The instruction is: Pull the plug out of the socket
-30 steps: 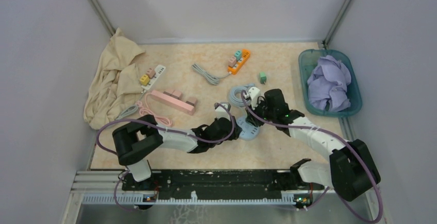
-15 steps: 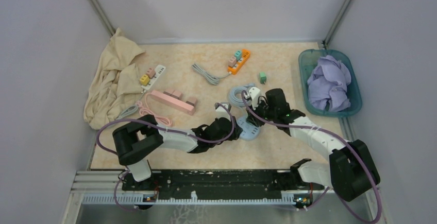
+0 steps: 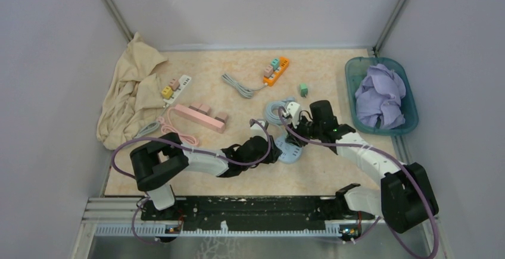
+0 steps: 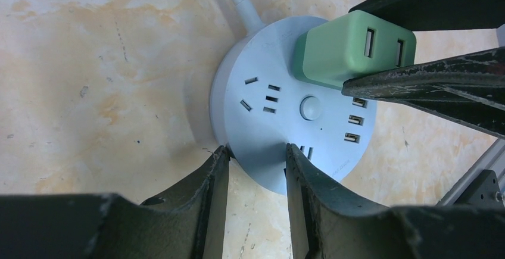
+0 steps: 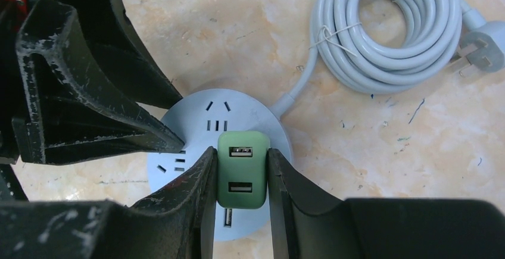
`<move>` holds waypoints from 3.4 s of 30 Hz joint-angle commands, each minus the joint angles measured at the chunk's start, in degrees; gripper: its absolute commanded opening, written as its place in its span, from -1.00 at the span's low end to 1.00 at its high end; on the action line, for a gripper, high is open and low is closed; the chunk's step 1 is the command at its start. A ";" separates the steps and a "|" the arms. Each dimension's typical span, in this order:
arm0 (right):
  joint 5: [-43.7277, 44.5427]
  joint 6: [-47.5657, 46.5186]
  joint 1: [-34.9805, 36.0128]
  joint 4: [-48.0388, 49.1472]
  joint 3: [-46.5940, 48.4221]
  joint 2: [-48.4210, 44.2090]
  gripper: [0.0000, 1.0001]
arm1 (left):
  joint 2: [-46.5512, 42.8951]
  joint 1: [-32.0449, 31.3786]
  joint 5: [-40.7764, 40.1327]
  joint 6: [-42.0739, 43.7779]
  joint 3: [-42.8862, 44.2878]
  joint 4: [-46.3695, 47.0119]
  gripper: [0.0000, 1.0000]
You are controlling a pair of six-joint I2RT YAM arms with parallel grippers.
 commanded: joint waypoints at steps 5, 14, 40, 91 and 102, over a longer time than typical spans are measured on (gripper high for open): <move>-17.50 4.18 1.92 2.01 2.71 -2.11 -1.00 | 3.79 -0.64 4.67 1.92 -1.58 -7.05 -0.15; 1.06 9.09 1.28 6.75 1.98 -4.29 -1.00 | 4.27 -0.67 4.78 1.70 -1.53 -7.14 -0.15; 5.84 9.24 2.27 7.06 1.92 -4.42 -1.00 | 6.48 -0.64 5.90 1.61 -0.57 -6.96 -0.15; 2.80 9.34 0.43 7.10 1.85 -6.57 -1.00 | 8.01 -0.57 7.04 1.88 0.11 -6.97 -0.15; -28.04 0.36 4.85 -2.32 2.75 -6.64 -1.00 | 8.78 -0.48 7.69 2.10 1.22 -8.92 -0.15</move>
